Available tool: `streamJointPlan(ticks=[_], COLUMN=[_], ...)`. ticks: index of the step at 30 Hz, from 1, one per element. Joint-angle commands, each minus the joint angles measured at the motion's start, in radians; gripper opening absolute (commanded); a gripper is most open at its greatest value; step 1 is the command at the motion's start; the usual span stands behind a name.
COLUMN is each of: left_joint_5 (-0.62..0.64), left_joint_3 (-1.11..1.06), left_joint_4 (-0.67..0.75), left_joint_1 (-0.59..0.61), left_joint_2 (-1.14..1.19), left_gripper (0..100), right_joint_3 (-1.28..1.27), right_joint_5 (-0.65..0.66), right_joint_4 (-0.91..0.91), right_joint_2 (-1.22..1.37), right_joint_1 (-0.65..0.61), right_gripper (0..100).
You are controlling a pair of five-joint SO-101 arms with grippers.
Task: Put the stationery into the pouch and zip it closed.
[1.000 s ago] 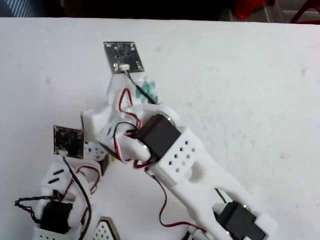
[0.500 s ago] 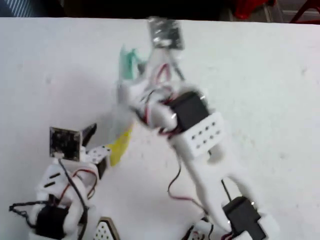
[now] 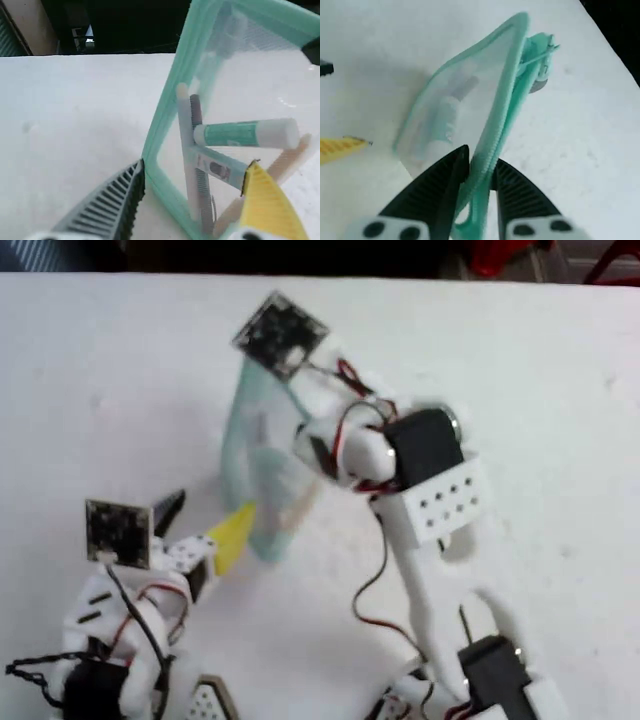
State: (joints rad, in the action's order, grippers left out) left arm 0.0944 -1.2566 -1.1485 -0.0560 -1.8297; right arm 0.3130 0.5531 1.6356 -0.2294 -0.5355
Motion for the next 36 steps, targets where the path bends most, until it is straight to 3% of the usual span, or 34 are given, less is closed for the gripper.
streamJointPlan(ticks=[1, 6, 10, 18, 24, 28, 32, 36], left_joint_5=[0.012, 0.012, 0.011, 0.009, 0.014, 0.083, 0.068, -0.078], left_joint_3=[0.011, -0.060, -0.063, -0.063, -0.051, 0.008, 0.061, 0.063], left_joint_4=[0.057, 0.133, 0.135, 0.135, 0.144, 0.143, 0.141, 0.114], left_joint_1=[0.044, 0.044, 0.044, 0.045, 0.124, 0.240, 0.351, 0.295], left_joint_2=[0.001, 0.001, 0.001, 0.001, 0.001, 0.001, 0.001, 0.002], left_gripper=[32, 32, 32, 32, 32, 32, 33, 35], right_joint_3=[0.009, 0.012, 0.011, 0.173, 0.440, 0.462, 0.241, 0.020], right_joint_5=[0.054, 0.014, -0.058, 0.014, 0.023, 0.124, 0.282, 0.382], right_joint_4=[0.041, 0.004, -0.064, -0.070, 0.068, 0.085, 0.085, 0.084], right_joint_2=[0.004, 0.041, 0.134, 0.331, 0.323, 0.243, 0.122, -0.024], right_joint_1=[-0.039, -0.189, -0.222, -0.229, -0.225, -0.193, -0.196, -0.189], right_gripper=[1.7, 7.1, 14.4, 4.4, 1.8, 1.8, 1.8, 1.8])
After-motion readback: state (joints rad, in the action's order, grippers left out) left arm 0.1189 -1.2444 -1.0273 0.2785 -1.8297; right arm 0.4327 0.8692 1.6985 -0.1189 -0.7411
